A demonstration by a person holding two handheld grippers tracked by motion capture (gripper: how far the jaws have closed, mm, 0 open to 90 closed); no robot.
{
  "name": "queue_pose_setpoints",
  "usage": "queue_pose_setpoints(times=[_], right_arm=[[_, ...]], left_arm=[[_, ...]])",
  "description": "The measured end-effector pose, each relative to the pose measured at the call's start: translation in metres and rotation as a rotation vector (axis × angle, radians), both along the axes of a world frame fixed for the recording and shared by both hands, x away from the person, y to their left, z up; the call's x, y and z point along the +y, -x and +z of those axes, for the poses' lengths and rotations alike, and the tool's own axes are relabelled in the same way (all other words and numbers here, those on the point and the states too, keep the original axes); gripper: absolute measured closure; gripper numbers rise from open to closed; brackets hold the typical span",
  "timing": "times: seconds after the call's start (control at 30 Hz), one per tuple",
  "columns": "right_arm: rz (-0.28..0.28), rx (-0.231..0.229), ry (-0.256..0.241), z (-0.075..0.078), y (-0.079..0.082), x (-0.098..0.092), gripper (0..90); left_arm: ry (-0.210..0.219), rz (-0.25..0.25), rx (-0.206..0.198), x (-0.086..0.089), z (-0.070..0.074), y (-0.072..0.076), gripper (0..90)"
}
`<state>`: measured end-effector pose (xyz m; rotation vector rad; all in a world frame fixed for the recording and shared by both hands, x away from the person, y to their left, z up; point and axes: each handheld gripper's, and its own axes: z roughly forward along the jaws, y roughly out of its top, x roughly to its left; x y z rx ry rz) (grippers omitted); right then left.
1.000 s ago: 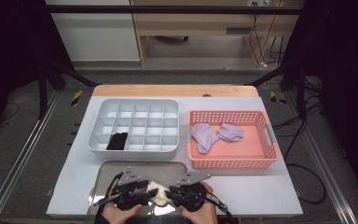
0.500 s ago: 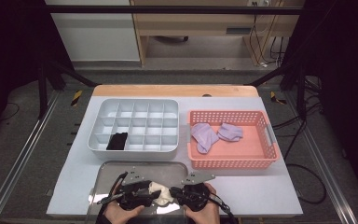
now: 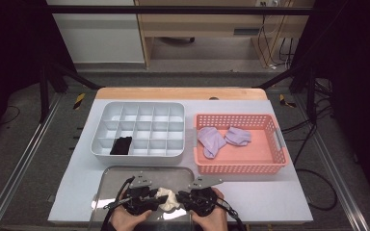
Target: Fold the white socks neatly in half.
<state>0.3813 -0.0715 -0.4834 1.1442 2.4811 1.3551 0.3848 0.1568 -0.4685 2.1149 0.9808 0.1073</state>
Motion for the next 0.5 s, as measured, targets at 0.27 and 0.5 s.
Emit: queue_pose_setpoints(times=[0.27,0.5], right_arm=[[0.003,-0.011,-0.008,0.008,0.0,-0.005,75.1],[-0.059,-0.053,-0.036,0.02,0.002,-0.03,69.9]], left_arm=[[0.021,0.007,-0.031,0.0,0.006,0.005,68.3],[0.036,-0.001,-0.102,0.003,0.029,0.01,68.5]])
